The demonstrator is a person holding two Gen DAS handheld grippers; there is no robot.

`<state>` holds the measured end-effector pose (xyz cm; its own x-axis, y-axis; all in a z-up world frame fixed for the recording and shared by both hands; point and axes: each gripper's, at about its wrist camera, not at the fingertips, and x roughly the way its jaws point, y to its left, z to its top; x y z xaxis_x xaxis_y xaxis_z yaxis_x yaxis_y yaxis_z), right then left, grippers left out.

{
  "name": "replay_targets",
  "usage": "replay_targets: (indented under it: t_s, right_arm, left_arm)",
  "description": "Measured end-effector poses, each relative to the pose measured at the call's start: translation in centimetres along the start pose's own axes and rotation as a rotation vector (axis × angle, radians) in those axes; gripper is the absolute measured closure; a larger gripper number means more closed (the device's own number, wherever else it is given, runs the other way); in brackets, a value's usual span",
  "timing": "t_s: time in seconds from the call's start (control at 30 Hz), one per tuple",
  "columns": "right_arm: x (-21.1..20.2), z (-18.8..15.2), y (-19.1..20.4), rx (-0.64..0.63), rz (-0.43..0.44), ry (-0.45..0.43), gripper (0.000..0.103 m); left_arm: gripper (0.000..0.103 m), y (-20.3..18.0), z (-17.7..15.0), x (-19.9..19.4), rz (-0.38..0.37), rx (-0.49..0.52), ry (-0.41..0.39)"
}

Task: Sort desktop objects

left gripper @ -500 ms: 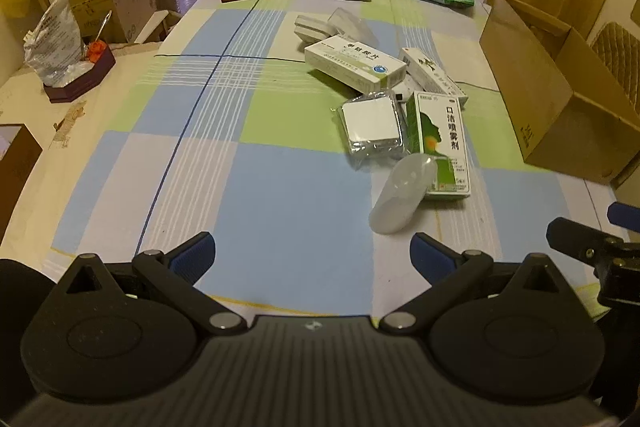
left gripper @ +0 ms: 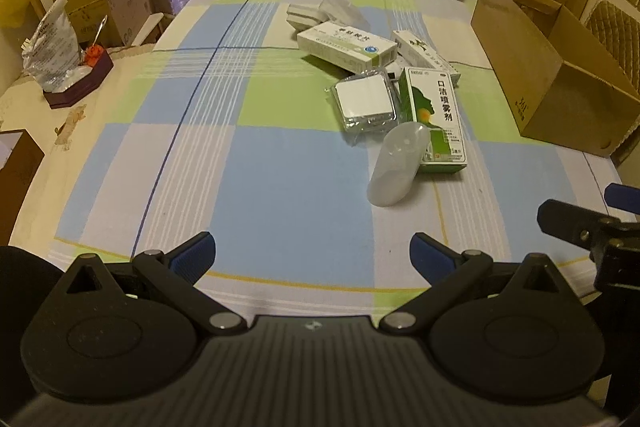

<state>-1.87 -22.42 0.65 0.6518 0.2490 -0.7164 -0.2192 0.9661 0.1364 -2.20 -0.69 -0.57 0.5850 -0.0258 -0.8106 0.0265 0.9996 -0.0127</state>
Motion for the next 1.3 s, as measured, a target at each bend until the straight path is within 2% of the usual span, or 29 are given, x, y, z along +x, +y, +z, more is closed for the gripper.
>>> replay_targets:
  t_s: [1.3]
  right_arm:
    - [1.0, -0.5, -0.5, 0.013, -0.035, 0.108, 0.000]
  left_arm:
    - [0.001, -0.7, -0.2, 0.2, -0.007, 0.008, 0.023]
